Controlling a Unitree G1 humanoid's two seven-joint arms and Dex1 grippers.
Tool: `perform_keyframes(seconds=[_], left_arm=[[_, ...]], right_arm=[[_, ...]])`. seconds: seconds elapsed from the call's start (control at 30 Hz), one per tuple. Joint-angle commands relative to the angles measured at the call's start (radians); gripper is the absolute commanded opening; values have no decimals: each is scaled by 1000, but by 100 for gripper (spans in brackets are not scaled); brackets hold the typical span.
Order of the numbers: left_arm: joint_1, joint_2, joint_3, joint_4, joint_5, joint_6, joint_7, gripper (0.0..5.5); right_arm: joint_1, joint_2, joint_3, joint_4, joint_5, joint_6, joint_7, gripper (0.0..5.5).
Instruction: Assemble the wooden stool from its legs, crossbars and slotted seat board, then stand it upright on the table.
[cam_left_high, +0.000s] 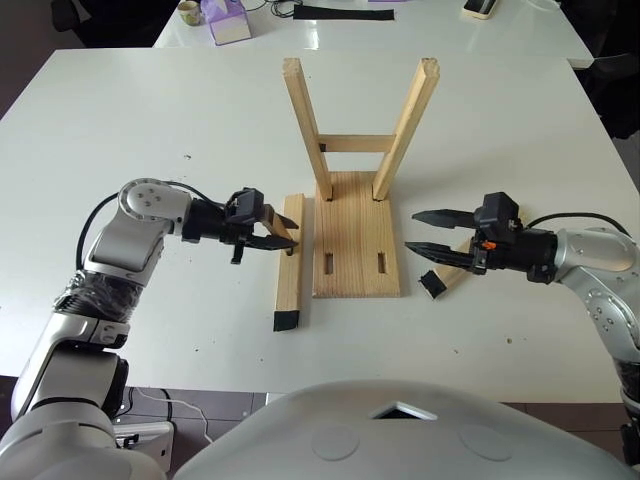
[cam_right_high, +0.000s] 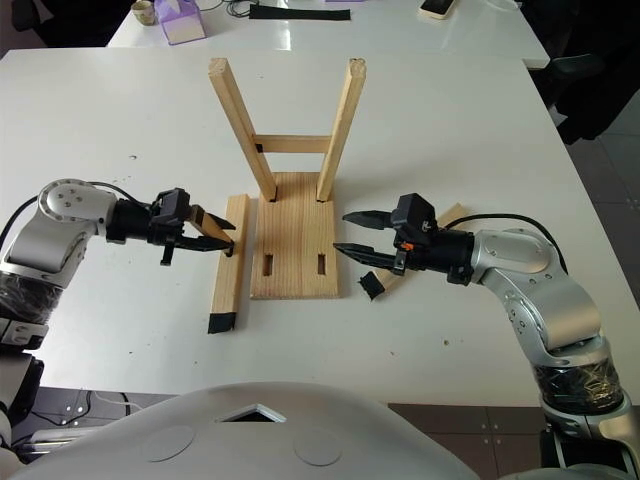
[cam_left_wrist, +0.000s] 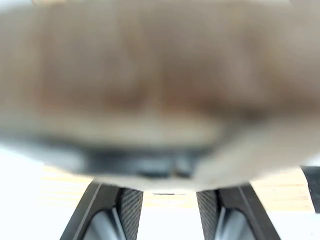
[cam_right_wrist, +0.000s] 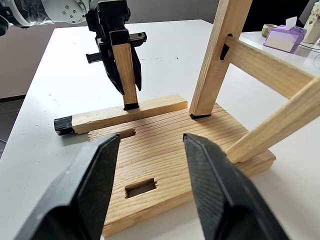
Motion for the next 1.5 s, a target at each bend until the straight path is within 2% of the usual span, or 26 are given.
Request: perform_keyframes(seconds=[0.03,0.37,0.47,0.63,0.87,1.13,1.3,1.5], left_arm=[[100,-38,-24,4,39,45,60,167],[158,-98,18,40,69,-32,146,323],[191,-69,42,46,70,-52,144,365],[218,-6,18,120,153,-133,121,443],[187,2,12,183,168,-168,140,537],[237,-32,107,-4,-2,-50,172,537],[302,-45,210,-131,-83,3,230,537],[357,-42,388,-291,-264,124,286,537]], right_arm=[[5,-17,-4,-4,-25,-22,6,233],[-15,-22,6,19,-50,-40,25,233],[-18,-27,3,28,-56,-47,37,233],[-26,-25,7,38,-68,-58,39,233],[-49,-16,25,64,-82,-77,44,233],[-89,-18,45,116,-103,-111,71,233],[-90,-34,23,132,-102,-126,91,233],[-70,-53,-14,115,-86,-122,98,233]])
